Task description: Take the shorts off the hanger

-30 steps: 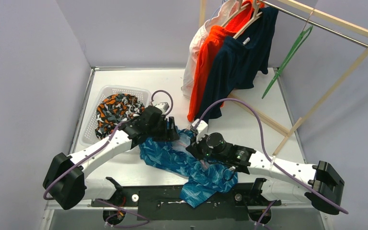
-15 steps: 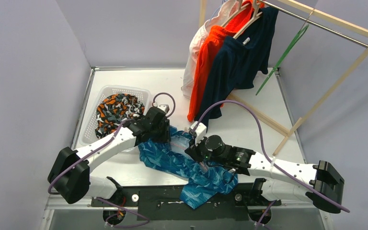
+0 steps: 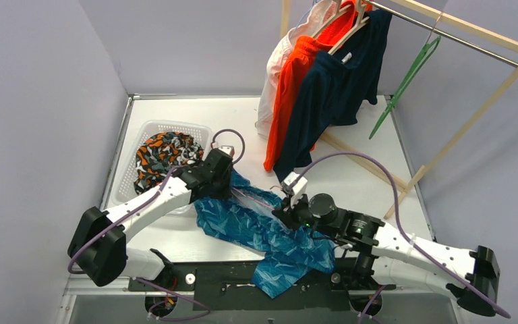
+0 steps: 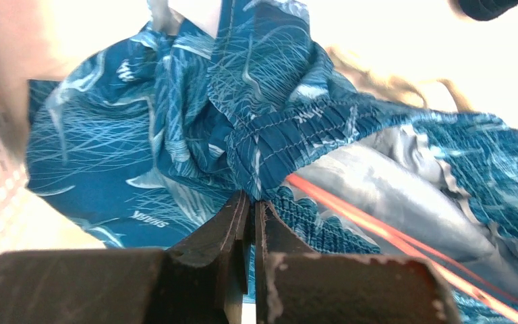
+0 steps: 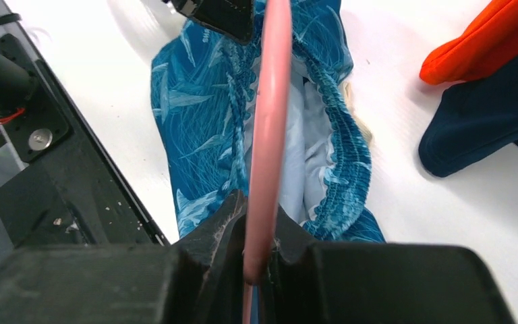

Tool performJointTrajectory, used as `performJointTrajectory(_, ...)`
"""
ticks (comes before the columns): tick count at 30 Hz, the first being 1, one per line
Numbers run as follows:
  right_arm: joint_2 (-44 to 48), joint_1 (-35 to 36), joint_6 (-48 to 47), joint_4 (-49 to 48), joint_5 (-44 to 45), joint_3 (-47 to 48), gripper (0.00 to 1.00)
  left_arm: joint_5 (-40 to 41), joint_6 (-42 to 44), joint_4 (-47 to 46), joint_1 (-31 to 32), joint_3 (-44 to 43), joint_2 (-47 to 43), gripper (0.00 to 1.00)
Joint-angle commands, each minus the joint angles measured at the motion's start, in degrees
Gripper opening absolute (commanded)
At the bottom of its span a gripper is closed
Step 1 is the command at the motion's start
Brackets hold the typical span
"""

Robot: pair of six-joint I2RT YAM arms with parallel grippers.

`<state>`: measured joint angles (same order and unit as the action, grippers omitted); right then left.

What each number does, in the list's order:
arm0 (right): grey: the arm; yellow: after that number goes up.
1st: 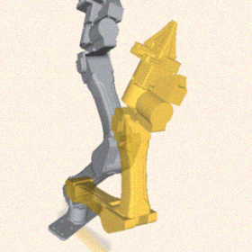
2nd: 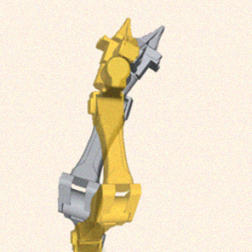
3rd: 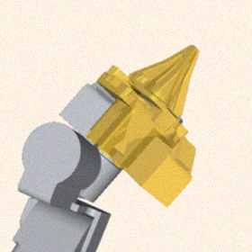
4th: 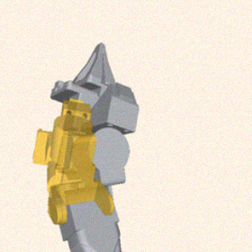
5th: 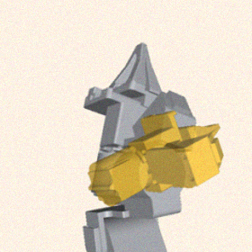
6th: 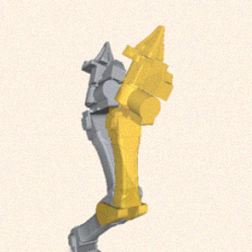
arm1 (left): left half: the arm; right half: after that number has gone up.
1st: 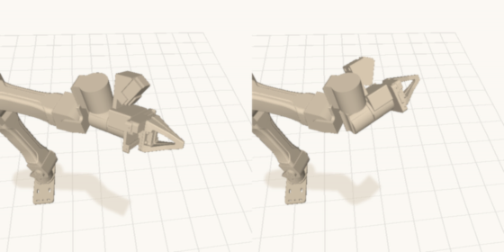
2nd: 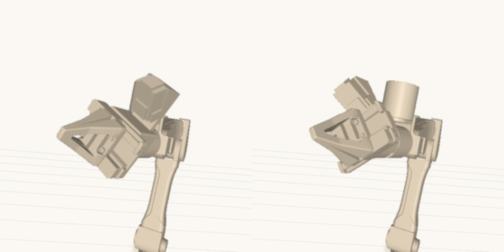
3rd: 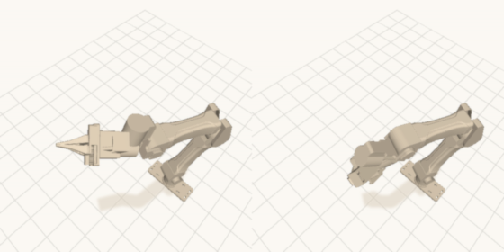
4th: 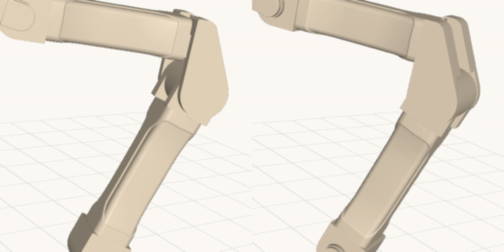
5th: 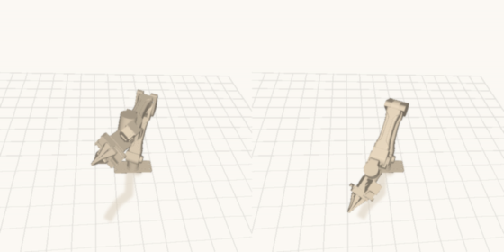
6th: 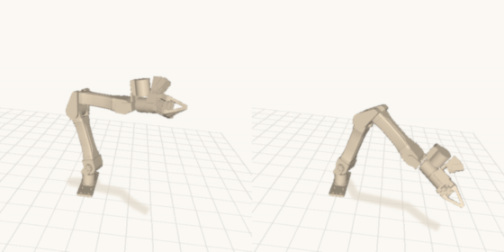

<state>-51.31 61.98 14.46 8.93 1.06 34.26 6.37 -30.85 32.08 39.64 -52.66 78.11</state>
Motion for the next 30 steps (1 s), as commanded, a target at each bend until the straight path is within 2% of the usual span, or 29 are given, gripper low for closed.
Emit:
performJointTrajectory(1,8.5,0.3,-3.4,-0.6,-3.2,-0.9,0.0,4.7,0.8,1.9,-2.7,-3.3,-2.7,0.0)
performJointTrajectory(5,13.9,0.3,-3.9,0.3,-5.7,-3.0,0.0,2.8,1.2,1.5,-6.6,-3.3,-3.3,0.0)
performJointTrajectory(10,18.1,0.3,-0.3,-0.8,5.4,-5.1,0.0,-4.3,1.2,-2.6,-8.2,-1.6,-5.3,0.0)
performJointTrajectory(12,18.5,0.3,-0.7,-5.4,8.4,-6.2,0.0,-11.9,2.0,-7.2,-8.2,0.7,-6.6,0.0)
performJointTrajectory(13,18.0,0.3,-1.2,-8.5,10.0,-6.9,0.0,-15.0,1.8,-10.8,-8.1,2.0,-7.3,0.08)
performJointTrajectory(16,13.9,0.0,-2.7,-17.6,13.9,-7.7,0.0,-19.8,-2.1,-16.8,-7.7,4.9,-9.9,0.45)
performJointTrajectory(17,12.0,0.1,-3.0,-18.8,14.8,-7.0,0.0,-20.4,-3.9,-18.3,-7.8,6.0,-10.9,0.53)
performJointTrajectory(19,7.5,0.1,-2.6,-19.1,17.1,-5.1,0.0,-20.8,-7.6,-21.2,-7.7,7.4,-13.1,0.62)
performJointTrajectory(23,3.7,0.0,-0.6,-22.2,19.7,-3.4,0.0,-21.0,-17.6,-28.2,-8.1,12.5,-16.6,0.68)
performJointTrajectory(30,3.8,-0.2,2.0,-31.1,17.9,-6.0,0.0,-27.7,-37.9,-52.5,-8.1,26.5,-15.3,0.69)
